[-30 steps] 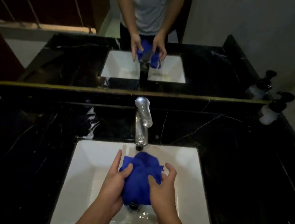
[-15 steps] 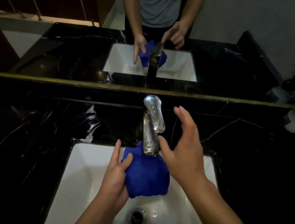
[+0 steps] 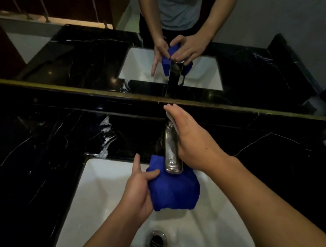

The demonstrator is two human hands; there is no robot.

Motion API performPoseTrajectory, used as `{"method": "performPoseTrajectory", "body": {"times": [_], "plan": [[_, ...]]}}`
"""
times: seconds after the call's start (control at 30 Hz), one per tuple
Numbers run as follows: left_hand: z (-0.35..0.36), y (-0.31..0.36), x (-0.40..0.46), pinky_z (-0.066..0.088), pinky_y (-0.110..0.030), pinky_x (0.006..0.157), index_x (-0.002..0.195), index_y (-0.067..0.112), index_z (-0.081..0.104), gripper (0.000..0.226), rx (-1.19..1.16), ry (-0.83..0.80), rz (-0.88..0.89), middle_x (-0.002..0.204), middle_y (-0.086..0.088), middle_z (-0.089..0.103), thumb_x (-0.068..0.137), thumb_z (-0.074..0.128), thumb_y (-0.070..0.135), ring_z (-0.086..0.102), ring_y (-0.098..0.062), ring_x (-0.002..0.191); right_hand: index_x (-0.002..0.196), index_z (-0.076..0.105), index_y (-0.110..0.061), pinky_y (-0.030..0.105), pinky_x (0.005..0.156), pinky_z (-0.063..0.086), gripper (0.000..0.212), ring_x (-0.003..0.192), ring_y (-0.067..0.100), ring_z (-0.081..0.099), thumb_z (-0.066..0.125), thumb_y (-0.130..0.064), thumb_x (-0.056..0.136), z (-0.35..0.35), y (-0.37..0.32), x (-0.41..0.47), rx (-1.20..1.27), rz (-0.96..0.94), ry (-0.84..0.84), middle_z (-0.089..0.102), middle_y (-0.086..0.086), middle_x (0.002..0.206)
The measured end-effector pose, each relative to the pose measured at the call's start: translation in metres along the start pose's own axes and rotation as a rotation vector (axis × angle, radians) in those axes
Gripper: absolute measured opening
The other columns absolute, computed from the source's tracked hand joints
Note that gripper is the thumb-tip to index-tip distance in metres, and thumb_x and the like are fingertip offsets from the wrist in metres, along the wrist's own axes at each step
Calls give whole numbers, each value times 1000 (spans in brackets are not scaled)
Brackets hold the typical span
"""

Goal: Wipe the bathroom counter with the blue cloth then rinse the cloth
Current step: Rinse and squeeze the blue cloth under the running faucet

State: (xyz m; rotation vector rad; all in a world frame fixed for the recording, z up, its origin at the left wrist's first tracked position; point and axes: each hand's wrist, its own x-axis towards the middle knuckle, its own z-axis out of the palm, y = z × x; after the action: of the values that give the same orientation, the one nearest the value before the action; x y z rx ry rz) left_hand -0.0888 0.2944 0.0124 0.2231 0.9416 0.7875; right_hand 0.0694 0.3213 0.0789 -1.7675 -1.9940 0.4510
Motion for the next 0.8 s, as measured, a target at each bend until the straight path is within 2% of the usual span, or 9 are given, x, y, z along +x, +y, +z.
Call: {"method": "performPoseTrajectory", "body": {"times": [0.13,0.27,0.4,0.5,0.57,0.6,0.67,0.73,0.8], "plan": [[3,1,3,62,-48,66,158,46,14,89,25,21,8,151,-13,49,98,47,-9,75,-33,96,153,17,-35,36,110,46,87,143,16,42,64,-2,87,-10,2,10,13,10,-19,38,-2,159],[6,-2,4,61,-49,72,159,45,16,86,48,21,8,153,-13,48,98,47,-9,74,-33,99,151,18,-35,31,106,47,87,141,16,45,65,-1,86,-14,-1,14,-9,21,-42,39,-3,158],[4,-4,3,62,-49,72,159,43,17,88,68,29,11,153,-13,47,97,50,-9,71,-35,106,154,11,-38,27,102,46,93,133,16,51,70,-14,86,-14,0,3,84,53,-30,38,-2,157],[-6,-5,5,62,-50,72,159,44,18,90,92,28,14,155,-14,45,95,53,-9,70,-37,110,155,17,-33,24,111,34,92,139,10,38,75,-21,84,6,13,-36,410,267,189,35,-4,155],[-11,-6,6,63,-47,72,158,45,20,86,134,22,38,156,-13,43,97,57,-3,69,-35,111,149,25,-38,34,107,43,70,130,14,49,68,-35,93,38,19,-68,779,631,324,43,-1,151],[-11,-7,7,63,-45,70,157,46,21,83,175,22,50,156,-12,44,98,58,1,69,-33,112,144,30,-39,43,102,49,57,123,19,55,59,-48,96,59,20,-79,962,837,286,48,2,147],[-15,-11,11,63,-43,71,156,49,20,80,312,27,81,155,-9,44,100,60,10,67,-31,112,138,40,-33,56,91,57,59,116,29,61,52,-66,91,99,19,-96,1231,1089,101,56,5,137],[-20,-14,19,62,-41,78,155,52,19,76,483,-6,152,150,-2,49,101,58,16,68,-24,111,138,43,-33,55,85,61,74,113,30,65,72,-63,77,127,25,-102,1326,1007,75,58,3,134],[-30,-16,26,61,-27,74,155,52,15,73,634,-27,241,129,10,59,104,52,14,72,-13,99,135,48,-34,48,87,61,75,111,26,68,85,-44,71,140,33,-99,1299,875,198,61,3,133]]}}
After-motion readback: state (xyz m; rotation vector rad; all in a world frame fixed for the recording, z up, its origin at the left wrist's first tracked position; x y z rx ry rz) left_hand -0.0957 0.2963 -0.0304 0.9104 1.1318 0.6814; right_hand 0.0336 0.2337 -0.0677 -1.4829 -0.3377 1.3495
